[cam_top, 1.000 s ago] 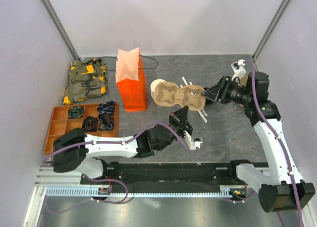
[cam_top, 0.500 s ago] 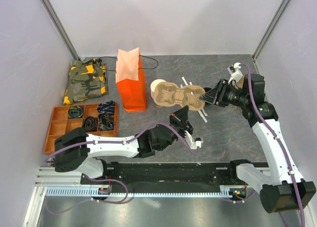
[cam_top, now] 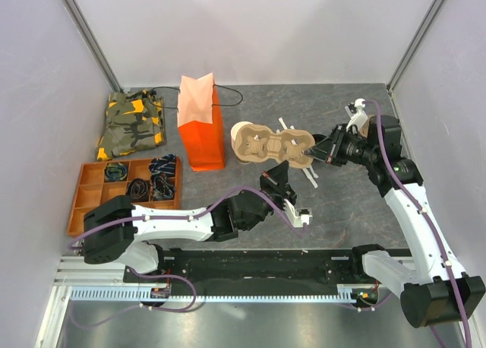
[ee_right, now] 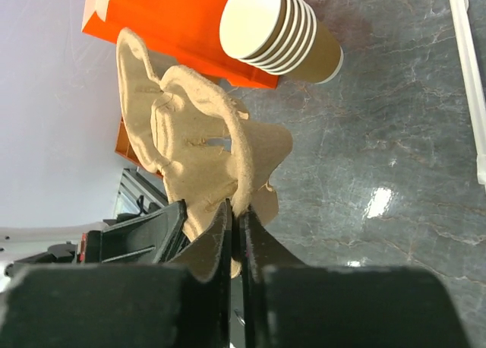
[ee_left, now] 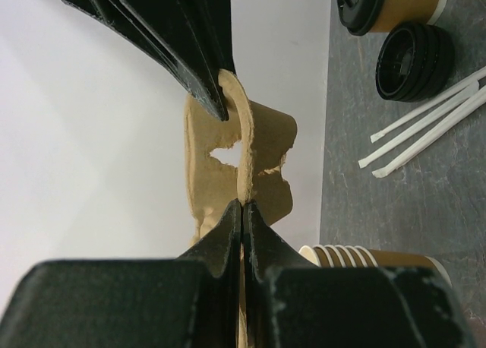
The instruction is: Pack the takeout coffee
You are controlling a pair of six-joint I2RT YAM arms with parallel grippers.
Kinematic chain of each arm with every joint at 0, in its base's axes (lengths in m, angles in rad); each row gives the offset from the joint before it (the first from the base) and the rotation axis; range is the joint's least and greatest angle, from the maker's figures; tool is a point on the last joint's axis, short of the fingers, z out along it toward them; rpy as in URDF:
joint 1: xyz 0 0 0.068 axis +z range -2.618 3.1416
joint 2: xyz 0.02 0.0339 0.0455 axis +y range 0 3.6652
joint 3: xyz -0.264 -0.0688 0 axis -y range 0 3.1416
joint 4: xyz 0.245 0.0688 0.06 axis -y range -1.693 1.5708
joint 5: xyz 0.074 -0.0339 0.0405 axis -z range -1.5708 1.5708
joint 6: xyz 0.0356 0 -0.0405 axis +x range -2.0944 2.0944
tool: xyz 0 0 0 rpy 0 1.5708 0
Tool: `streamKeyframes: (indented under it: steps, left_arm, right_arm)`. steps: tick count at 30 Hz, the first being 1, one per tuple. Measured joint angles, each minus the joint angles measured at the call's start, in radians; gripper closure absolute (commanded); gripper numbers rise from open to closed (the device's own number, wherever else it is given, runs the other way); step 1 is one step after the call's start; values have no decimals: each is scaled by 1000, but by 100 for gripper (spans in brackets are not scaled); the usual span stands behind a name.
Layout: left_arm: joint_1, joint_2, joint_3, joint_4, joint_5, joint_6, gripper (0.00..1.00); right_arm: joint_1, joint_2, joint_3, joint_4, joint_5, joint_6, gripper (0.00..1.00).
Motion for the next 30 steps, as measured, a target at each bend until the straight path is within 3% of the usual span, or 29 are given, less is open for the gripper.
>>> streamKeyframes:
  steps: [2, 6, 9, 14, 16, 19, 21, 25, 27, 30]
  left_arm:
    - [0, 0, 0, -2, -2, 0, 73]
    - [0, -10, 6, -47, -13, -28, 36]
    - [0, -66, 50, -219, -29, -113, 23]
    - [0, -257, 266, -673, 14, -392, 14]
    - [2, -344, 312, -782, 64, -465, 7]
    - [49, -469, 354, -954, 193, -573, 6]
    - [140, -494, 395, -1063, 292, -640, 9]
    - [542, -388, 594, -1250, 565, -737, 13]
    - [680, -301, 682, -1319, 656, -739, 16]
    - [807, -216, 719, -1397, 760, -724, 16]
  right_arm:
    - [1, 0, 0, 4, 3, 6, 100]
    - [3, 0, 0, 6, 25, 9, 100]
    - [3, 3, 2, 7, 37, 9, 100]
    - [3, 31, 44, 3, 70, 8, 100]
    - [3, 44, 66, 6, 82, 9, 100]
    - [2, 74, 109, 11, 95, 11, 100]
    - [1, 91, 131, 15, 103, 11, 100]
    - [-1, 114, 159, 15, 122, 5, 100]
    - [-1, 122, 165, 14, 132, -6, 100]
    - [-3, 129, 169, 7, 137, -20, 100]
